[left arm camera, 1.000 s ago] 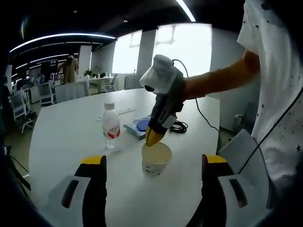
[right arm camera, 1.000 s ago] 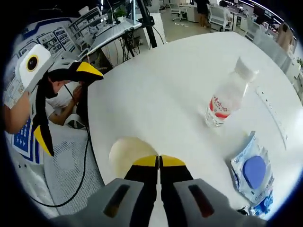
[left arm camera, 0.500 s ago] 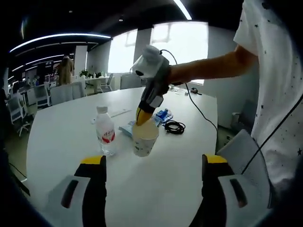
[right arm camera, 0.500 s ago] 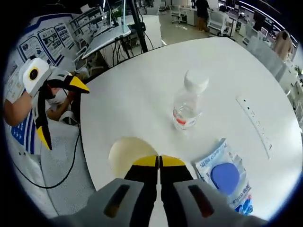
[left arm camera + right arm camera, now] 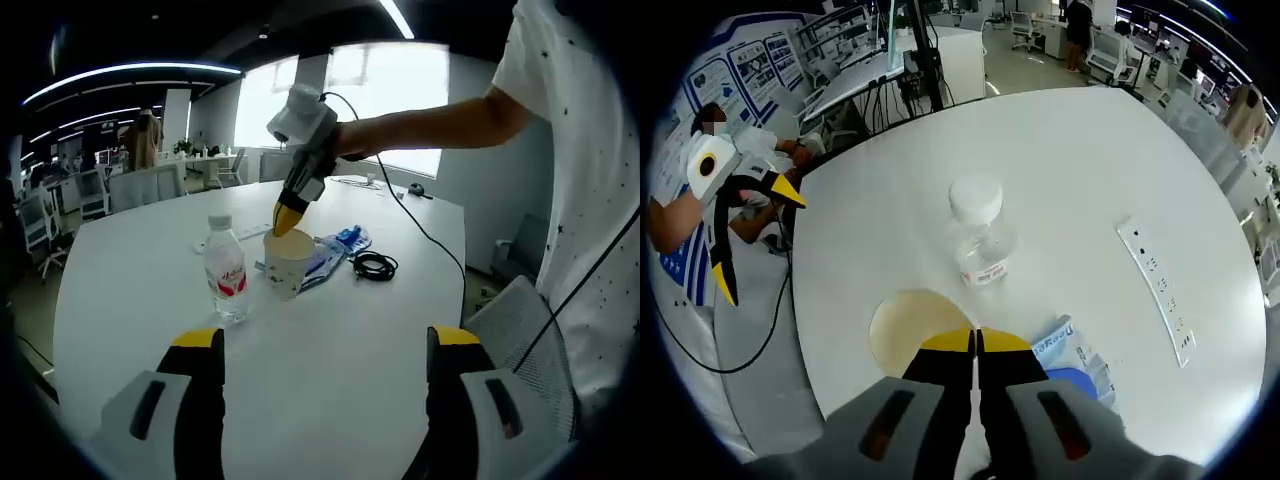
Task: Arrange the tabletop items into an orderly group along one side of the table until the central work area is clear of visible clutter.
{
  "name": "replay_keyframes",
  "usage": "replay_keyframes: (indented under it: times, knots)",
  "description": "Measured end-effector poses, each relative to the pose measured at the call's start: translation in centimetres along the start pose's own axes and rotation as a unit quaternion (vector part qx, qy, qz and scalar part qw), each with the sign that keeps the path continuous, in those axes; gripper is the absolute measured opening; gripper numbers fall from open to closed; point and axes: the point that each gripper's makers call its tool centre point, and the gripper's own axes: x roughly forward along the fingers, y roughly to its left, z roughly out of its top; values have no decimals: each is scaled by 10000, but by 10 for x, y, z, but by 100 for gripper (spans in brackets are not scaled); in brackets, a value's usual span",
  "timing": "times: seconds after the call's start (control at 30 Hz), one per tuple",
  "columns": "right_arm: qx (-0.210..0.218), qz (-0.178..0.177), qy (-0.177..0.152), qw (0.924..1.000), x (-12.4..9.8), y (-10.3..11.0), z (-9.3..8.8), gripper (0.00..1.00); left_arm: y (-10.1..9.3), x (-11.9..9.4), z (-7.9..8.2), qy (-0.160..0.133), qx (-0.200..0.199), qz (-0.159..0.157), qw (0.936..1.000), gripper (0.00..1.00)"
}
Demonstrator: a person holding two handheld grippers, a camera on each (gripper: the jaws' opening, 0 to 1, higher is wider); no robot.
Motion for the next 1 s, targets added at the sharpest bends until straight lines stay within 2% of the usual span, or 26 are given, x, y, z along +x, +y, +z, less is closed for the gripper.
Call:
replay_keyframes:
  times: [0.43,0.6,1.0]
  knots:
    - [-209,278,104,9993,26,-44,8,0,12,4,-3,10,-179,99,9998,84]
    - [-128,391,116,9991,35,-47,8,0,15,6,-4,11,-229,126,9997,84]
    - [-35,573,288,9979,58,-58,-6,0,20,9,-9,21,-358,166,9992,84]
